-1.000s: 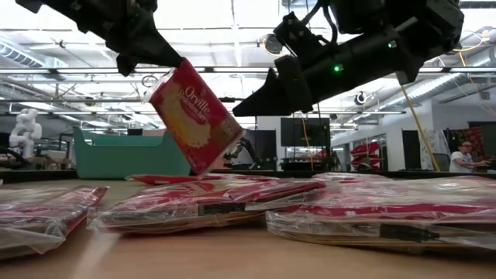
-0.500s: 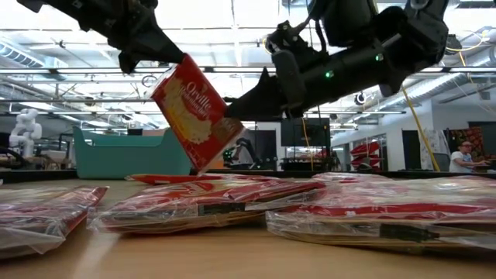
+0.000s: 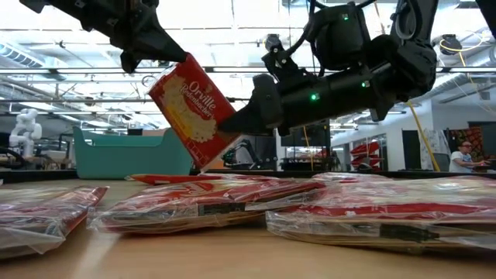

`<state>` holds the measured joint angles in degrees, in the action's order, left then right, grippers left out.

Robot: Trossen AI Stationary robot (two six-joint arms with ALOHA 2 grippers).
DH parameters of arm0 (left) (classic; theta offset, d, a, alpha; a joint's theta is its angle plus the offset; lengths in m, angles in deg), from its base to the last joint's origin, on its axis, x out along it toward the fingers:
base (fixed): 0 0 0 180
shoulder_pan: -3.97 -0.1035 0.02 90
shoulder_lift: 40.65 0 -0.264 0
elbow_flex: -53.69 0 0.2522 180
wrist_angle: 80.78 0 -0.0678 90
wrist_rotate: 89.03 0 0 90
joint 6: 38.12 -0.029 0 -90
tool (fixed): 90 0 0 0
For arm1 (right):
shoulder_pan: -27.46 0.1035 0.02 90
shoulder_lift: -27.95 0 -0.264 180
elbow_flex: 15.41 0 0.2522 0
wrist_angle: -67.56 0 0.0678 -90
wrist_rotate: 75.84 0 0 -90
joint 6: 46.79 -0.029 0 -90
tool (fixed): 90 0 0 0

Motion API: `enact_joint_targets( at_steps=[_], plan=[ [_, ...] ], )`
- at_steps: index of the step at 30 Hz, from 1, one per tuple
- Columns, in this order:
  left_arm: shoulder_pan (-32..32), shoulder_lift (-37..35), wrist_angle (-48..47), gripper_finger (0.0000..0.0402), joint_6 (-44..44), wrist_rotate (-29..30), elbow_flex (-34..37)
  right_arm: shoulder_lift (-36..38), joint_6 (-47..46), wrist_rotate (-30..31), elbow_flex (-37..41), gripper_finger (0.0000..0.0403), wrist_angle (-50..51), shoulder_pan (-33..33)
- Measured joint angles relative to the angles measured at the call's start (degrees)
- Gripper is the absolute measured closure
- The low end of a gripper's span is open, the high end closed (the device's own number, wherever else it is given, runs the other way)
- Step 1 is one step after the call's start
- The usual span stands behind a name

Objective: Sort popcorn bags into baskets
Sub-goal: Put the red popcorn bag into the green bin

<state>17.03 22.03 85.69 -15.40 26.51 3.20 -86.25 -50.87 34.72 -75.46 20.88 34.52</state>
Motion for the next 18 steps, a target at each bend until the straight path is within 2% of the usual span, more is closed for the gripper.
enact_joint_targets(
  at_steps=[3,8,13,18],
  plan=[
    [0.02,0.0,-0.12,0.0399,-1.54,-0.02,0.0,0.03,3.38,-1.92,0.0,0.0387,0.2,-0.31],
    [0.65,0.0,-1.31,0.0375,-4.48,-0.01,-0.02,3.27,6.89,-4.1,0.04,0.0373,6.63,-2.52],
    [0.68,0.0,-1.99,0.03,-4.61,0.98,-0.02,11.11,7.17,-13.51,0.04,0.0384,22.06,-6.24],
    [0.48,0.0,-1.9,0.0216,-5.05,6.35,-0.02,19.72,6.89,-19.47,0.06,0.0393,38.36,-8.87]
  ],
)
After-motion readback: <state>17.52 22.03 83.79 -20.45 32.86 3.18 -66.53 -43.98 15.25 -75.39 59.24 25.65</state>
